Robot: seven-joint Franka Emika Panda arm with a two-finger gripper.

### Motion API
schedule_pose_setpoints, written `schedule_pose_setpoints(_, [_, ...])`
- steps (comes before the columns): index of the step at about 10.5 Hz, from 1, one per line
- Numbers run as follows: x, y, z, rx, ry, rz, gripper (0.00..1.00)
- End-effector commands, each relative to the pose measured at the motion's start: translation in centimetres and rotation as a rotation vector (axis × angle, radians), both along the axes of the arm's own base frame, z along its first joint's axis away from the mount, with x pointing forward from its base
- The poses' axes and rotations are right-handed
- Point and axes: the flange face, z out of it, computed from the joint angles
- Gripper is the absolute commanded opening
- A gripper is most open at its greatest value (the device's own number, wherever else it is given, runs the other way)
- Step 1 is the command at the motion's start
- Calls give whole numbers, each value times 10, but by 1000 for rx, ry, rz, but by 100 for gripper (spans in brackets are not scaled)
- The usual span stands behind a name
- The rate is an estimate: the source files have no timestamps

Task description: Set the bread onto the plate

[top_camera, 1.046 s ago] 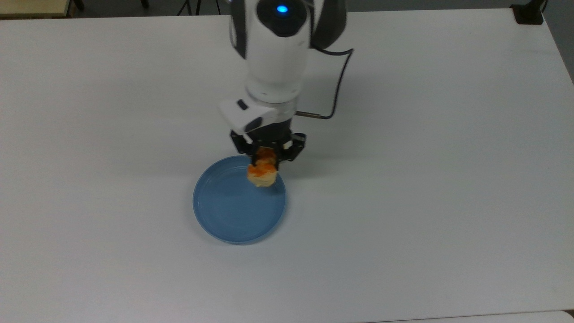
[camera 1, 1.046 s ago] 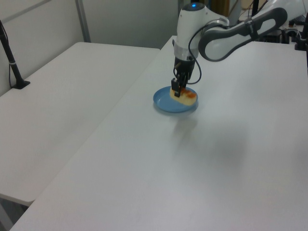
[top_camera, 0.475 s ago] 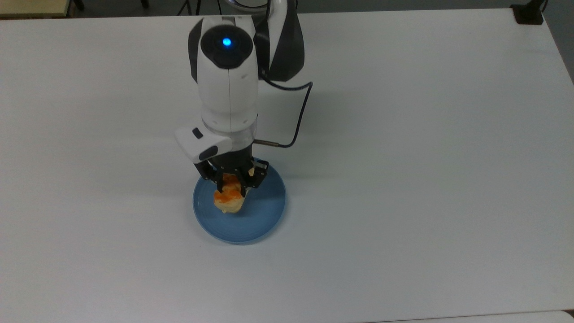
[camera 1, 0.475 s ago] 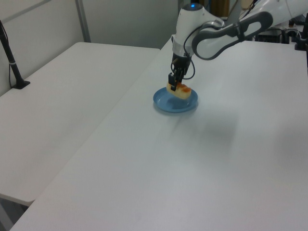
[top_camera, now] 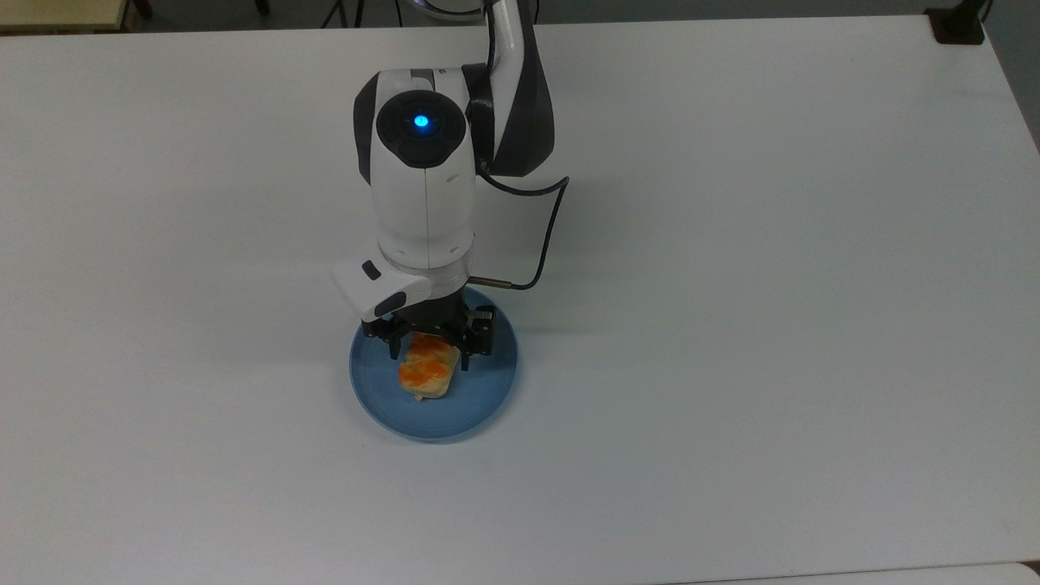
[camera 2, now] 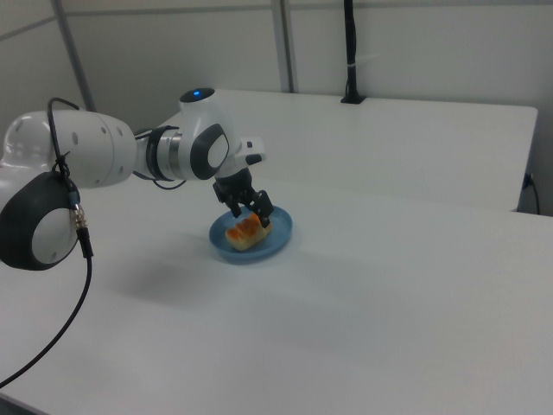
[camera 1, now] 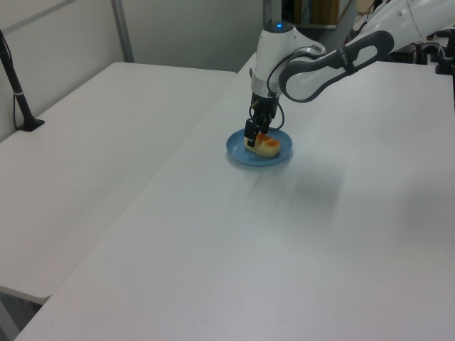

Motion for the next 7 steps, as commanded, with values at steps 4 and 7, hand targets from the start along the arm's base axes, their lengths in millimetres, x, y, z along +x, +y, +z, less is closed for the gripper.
schedule_pose_setpoints(4, [-49, -41, 148, 61, 49, -196, 100])
schedule_pose_setpoints(7, [-113, -65, 225, 51, 108, -251, 100])
